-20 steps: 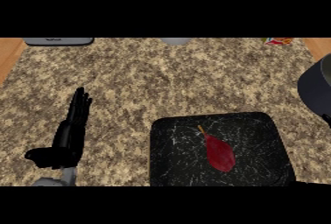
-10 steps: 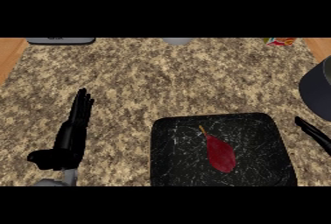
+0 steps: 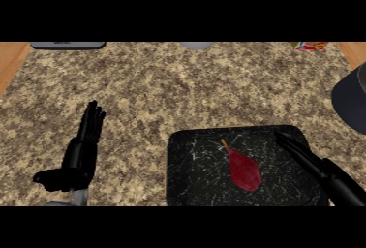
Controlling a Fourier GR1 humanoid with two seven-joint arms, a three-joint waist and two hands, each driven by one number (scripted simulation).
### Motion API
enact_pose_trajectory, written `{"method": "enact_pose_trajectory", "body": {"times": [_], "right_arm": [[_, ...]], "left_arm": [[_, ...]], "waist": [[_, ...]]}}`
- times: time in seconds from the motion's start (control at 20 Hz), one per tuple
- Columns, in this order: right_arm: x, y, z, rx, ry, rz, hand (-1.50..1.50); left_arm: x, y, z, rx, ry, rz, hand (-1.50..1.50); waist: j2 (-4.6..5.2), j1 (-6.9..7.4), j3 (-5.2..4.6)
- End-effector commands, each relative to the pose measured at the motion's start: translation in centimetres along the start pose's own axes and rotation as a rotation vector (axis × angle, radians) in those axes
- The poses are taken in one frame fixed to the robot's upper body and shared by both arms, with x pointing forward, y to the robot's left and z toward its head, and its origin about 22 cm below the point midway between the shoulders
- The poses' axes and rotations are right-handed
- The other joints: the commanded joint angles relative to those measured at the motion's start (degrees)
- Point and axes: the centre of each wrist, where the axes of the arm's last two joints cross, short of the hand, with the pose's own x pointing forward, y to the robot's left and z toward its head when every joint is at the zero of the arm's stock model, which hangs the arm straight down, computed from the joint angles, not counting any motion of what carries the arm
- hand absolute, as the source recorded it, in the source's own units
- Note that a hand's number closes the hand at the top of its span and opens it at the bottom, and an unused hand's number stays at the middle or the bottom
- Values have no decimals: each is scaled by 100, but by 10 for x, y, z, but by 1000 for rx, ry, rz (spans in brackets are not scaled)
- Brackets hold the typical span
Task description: Pick the pear from the tray and place it in the pot
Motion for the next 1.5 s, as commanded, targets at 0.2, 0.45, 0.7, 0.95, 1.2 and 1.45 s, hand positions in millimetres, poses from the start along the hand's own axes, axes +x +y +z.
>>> {"method": "enact_pose_trajectory", "body": {"times": [0.2, 0.45, 0.7, 0.95, 1.2, 1.45], "right_arm": [[3, 36, -23, 89, 135, 67, -150], [3, 28, -35, 131, 118, 64, -150], [-12, 35, -38, 102, 127, 70, -150], [-29, 72, -51, 111, 118, 63, -150], [-32, 76, -72, 121, 129, 74, -150], [-16, 61, -65, 16, 64, 139, 150]], "left_arm": [[10, 9, -4, -2, -1, -15, 0], [-7, 17, 6, 0, 10, 0, 0], [-10, -2, -3, 5, 16, 13, 0], [-6, 17, -12, 8, 2, 5, 0], [-6, 4, 3, -11, -1, -10, 0], [5, -4, 4, -4, 4, 27, 0]], "waist": [[-1, 0, 3], [-1, -8, 3], [0, -17, 3], [2, -10, 4], [3, 6, 4], [-5, -9, 4]]}}
